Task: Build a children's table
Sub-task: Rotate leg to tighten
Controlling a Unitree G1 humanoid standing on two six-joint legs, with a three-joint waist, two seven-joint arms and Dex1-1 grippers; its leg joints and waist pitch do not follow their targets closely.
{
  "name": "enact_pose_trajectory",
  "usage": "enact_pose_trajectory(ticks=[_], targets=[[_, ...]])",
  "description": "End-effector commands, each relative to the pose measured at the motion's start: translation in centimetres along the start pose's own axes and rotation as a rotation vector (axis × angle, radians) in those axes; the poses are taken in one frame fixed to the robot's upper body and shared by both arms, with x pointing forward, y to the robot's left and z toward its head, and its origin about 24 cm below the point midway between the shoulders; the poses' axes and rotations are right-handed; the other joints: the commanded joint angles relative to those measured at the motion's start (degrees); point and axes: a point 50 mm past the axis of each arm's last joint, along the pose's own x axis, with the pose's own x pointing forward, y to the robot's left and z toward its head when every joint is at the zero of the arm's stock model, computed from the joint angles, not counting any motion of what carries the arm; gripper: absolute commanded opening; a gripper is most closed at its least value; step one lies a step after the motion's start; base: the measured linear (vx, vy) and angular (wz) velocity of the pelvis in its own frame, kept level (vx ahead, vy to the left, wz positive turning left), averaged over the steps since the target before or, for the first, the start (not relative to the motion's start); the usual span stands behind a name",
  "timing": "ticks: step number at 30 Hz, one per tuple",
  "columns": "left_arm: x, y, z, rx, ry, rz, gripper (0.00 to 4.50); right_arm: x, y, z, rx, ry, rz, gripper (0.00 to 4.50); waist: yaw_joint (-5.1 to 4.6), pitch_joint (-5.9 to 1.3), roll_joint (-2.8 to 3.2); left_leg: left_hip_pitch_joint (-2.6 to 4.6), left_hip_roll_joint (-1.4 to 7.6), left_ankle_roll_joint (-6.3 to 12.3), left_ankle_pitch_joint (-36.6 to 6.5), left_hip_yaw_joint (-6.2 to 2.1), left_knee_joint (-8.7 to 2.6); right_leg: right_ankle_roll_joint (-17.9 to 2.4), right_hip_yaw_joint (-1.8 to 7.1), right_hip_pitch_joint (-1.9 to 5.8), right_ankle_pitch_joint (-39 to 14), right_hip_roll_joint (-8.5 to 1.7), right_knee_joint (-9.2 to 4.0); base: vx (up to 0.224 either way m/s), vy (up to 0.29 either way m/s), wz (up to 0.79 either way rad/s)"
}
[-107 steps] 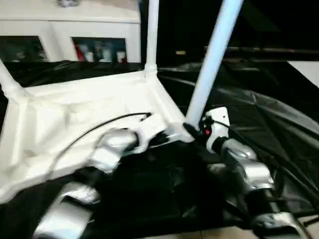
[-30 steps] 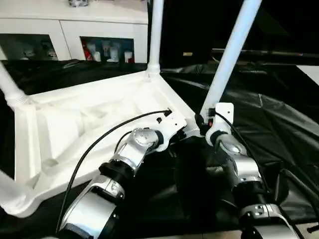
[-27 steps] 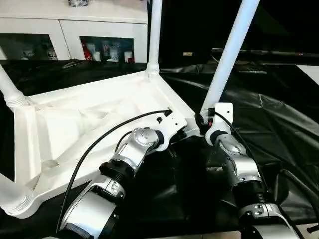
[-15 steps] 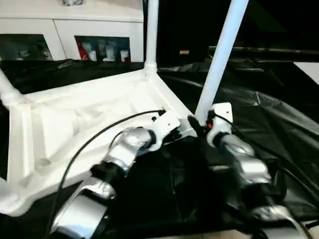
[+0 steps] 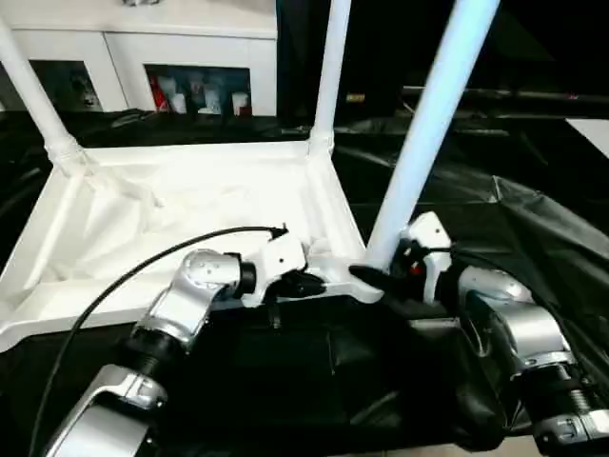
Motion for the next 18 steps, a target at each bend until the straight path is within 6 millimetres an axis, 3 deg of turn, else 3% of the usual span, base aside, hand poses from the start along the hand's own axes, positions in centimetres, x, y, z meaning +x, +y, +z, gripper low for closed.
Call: enact_pose_trajectory(ticks=[1, 11, 14, 15, 17, 18], targets=[[0.3, -0.6, -0.4, -0.035, -0.026, -0.033, 0.00, 0.1, 0.1, -0.2, -0.008, 0.018, 0.017, 2.55, 0.26, -2.89, -0.88, 0.69, 2.86, 3.41, -9.10, -1.19, -3.56, -12.56, 2.51, 2.05, -8.45, -4.19, -4.15, 0.000, 0.000, 0.00], [-0.4, -0.6, -0.8, -0.044, -0.013, -0.024, 0.00, 0.2, 0.4, -0.5, 0.013, 0.017, 0.041, 2.07, 0.23, -3.04, -0.94, 0.68, 2.82, 3.63, -7.49, -1.18, -3.38, -13.23, 2.51, 2.28, -5.30, -4.11, -3.68, 0.000, 0.000, 0.00], [-0.1, -0.3, -1.0, -0.062, 0.003, 0.024, 0.00, 0.3, 0.2, -1.0, 0.049, -0.004, -0.021, 2.06, 0.18, -3.05, -0.43, 0.78, 2.83, 3.56, -7.50, -1.14, -3.34, -13.64, 2.59, 2.20, -4.55, -4.08, -3.66, 0.000, 0.000, 0.00], [0.1, -0.1, -1.1, -0.070, 0.011, 0.053, 0.00, 0.3, 0.1, -1.2, 0.067, -0.015, -0.066, 2.06, 0.12, -3.00, -0.62, 0.70, 2.77, 3.33, -8.03, -1.22, -3.43, -13.53, 2.51, 2.31, -5.26, -4.06, -3.74, 0.000, 0.000, 0.00], [1.0, 0.7, -0.9, -0.093, 0.019, 0.142, 0.00, 0.6, -0.6, -2.2, 0.147, -0.026, -0.248, 2.04, -0.06, -2.74, -0.47, 1.04, 2.71, 2.23, -10.58, -1.13, -3.58, -13.08, 2.61, 1.79, -9.18, -4.05, -4.33, 0.000, 0.000, 0.00], [1.1, 0.8, -0.8, -0.095, 0.020, 0.153, 0.00, 0.6, -0.7, -2.3, 0.155, -0.025, -0.268, 2.04, -0.09, -2.68, -0.44, 1.18, 2.74, 0.93, -12.23, -1.27, -3.80, -12.34, 2.55, 1.74, -12.67, -4.12, -4.70, 0.000, 0.000, 0.00]])
